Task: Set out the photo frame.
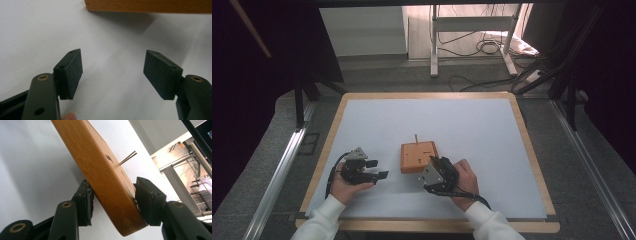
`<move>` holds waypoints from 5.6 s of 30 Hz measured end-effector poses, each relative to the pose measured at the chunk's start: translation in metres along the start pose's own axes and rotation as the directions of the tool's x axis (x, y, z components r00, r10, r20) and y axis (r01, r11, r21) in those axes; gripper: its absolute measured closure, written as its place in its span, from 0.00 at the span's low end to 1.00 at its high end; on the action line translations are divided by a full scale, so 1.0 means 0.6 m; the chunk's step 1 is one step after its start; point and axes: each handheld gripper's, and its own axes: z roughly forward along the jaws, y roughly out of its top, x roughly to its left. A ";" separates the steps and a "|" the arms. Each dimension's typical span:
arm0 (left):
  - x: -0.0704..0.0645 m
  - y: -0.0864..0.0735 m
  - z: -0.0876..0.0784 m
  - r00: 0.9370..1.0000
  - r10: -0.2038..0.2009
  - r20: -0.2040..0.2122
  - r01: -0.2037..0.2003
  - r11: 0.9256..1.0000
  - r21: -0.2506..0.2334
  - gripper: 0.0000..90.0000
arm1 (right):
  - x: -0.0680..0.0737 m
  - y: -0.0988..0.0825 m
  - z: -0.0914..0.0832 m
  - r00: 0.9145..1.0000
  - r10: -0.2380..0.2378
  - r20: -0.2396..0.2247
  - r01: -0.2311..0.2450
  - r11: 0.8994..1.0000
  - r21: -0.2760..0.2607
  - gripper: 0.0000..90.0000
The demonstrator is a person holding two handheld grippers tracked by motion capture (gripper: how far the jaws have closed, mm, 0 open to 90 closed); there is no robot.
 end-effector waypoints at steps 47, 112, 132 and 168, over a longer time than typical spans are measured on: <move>0.010 -0.004 -0.002 0.999 -0.040 0.015 0.040 0.999 -0.009 0.35 | -0.088 0.079 0.036 0.987 -0.114 -0.109 0.116 0.993 0.012 0.77; 0.011 -0.004 -0.003 0.999 -0.035 0.010 0.035 0.999 -0.017 0.34 | -0.202 0.015 0.029 0.943 0.274 -0.188 -0.274 0.961 0.029 0.48; 0.008 -0.003 -0.003 0.999 -0.032 0.012 0.033 0.999 -0.017 0.34 | -0.169 -0.046 -0.046 0.840 0.515 -0.170 -0.530 0.846 -0.056 0.32; -0.002 -0.002 0.001 1.000 -0.010 0.019 0.010 1.000 -0.004 0.34 | -0.009 -0.091 -0.003 0.822 0.445 -0.354 -0.445 0.891 0.088 1.00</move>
